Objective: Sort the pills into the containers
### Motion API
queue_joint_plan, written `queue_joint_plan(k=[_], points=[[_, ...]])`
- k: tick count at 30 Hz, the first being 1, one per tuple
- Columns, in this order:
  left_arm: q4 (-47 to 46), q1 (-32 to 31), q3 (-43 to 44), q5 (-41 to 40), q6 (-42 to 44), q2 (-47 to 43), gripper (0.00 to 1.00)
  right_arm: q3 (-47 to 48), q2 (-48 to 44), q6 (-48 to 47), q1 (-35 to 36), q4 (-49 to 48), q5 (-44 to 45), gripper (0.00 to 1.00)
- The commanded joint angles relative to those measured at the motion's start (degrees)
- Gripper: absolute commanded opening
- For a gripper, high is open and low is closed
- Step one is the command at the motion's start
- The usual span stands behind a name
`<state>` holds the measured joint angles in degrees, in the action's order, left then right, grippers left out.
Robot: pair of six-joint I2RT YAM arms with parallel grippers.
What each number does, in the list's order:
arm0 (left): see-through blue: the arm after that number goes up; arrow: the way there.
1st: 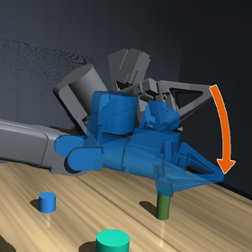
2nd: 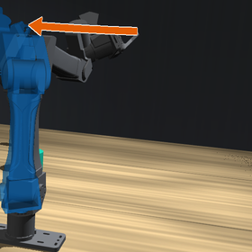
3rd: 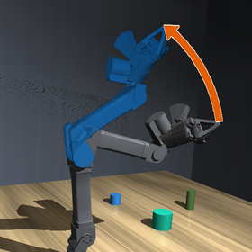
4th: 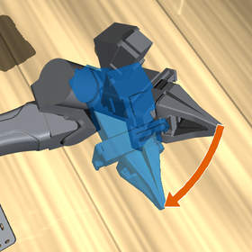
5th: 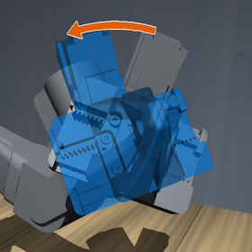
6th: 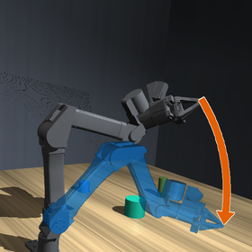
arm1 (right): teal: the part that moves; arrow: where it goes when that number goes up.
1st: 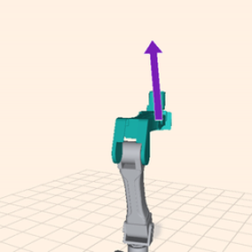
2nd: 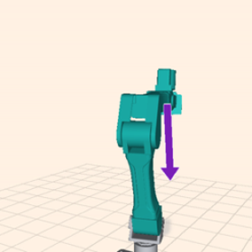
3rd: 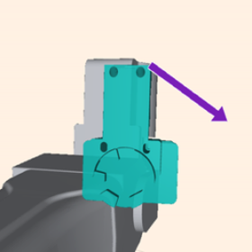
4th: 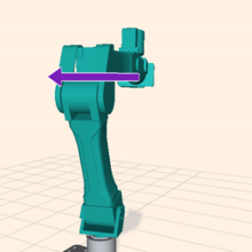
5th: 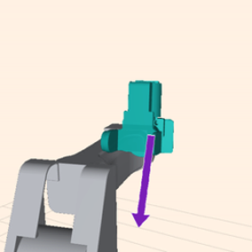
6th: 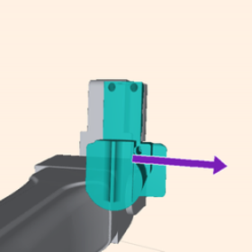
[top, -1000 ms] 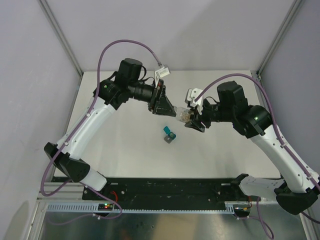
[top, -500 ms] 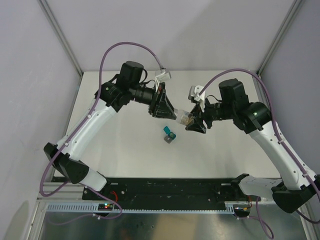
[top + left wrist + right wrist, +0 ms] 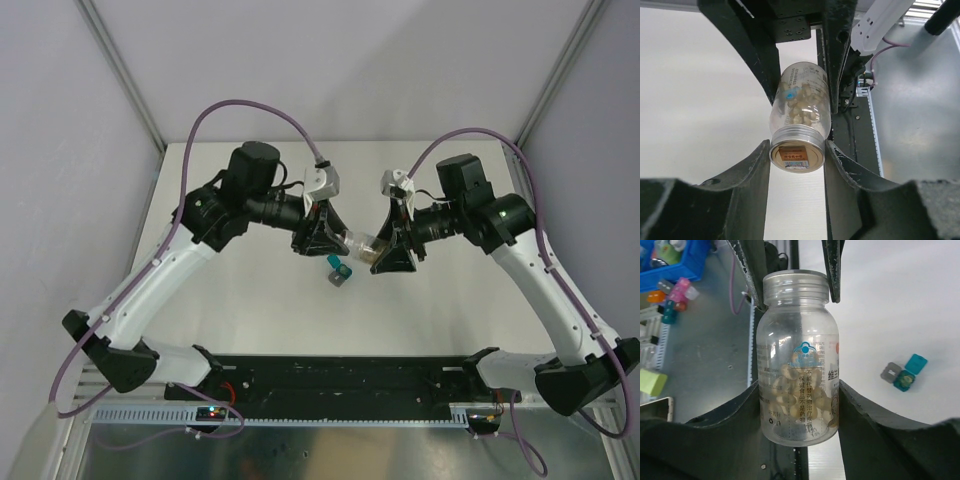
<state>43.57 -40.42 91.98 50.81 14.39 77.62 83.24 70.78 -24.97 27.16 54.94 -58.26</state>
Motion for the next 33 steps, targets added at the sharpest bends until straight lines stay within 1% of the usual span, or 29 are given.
queue_joint_plan(k=[1, 9, 12, 13, 15, 18, 22, 26, 28, 29, 33], points=[[3.0, -5.2, -2.2, 2.4, 3.8, -3.0, 0.06, 0.5, 2.2, 1.5, -1.6, -6.3, -5.3, 0.0], [2.9, -7.8, -4.6, -1.2, 6.7, -5.4, 0.11, 0.8, 4.3, 0.7, -2.2, -4.1, -10.5, 0.0], [2.9, -7.9, -4.5, -2.2, 6.8, -5.8, 0.17, 0.7, 4.7, 0.2, -2.1, -3.4, -10.6, 0.0], [2.9, -8.0, -4.1, -2.6, 6.7, -5.9, 0.2, 0.8, 4.7, 0.1, -2.1, -3.4, -10.4, 0.0], [3.0, -8.0, -3.5, -3.4, 6.3, -5.7, 0.3, 0.7, 4.5, 0.0, -2.1, -3.3, -9.9, 0.0], [3.0, -7.9, -2.4, -4.8, 5.2, -5.1, 0.48, 0.6, 4.0, -0.5, -1.8, -3.1, -8.7, 0.0], [3.0, -7.7, -0.3, -7.1, 2.9, -4.2, 0.69, 0.2, 3.1, -1.5, -0.9, -2.7, -6.0, 0.0], [3.0, -5.8, 2.4, -6.5, -0.7, -3.0, 0.9, 0.0, 1.8, -2.3, -0.2, -2.5, -3.0, 0.0], [3.0, -4.1, 3.7, -5.1, -3.0, -2.2, 0.97, 0.0, 0.9, -2.6, 0.3, -2.7, -0.6, 0.0], [3.0, -3.3, 4.3, -4.3, -4.5, -1.6, 0.98, 0.0, 0.3, -2.8, 0.6, -2.8, 0.5, 0.0], [3.0, 0.5, 6.5, -1.6, -10.1, 0.4, 0.99, 0.9, -2.1, -3.6, 2.5, -3.6, 6.4, 0.0]])
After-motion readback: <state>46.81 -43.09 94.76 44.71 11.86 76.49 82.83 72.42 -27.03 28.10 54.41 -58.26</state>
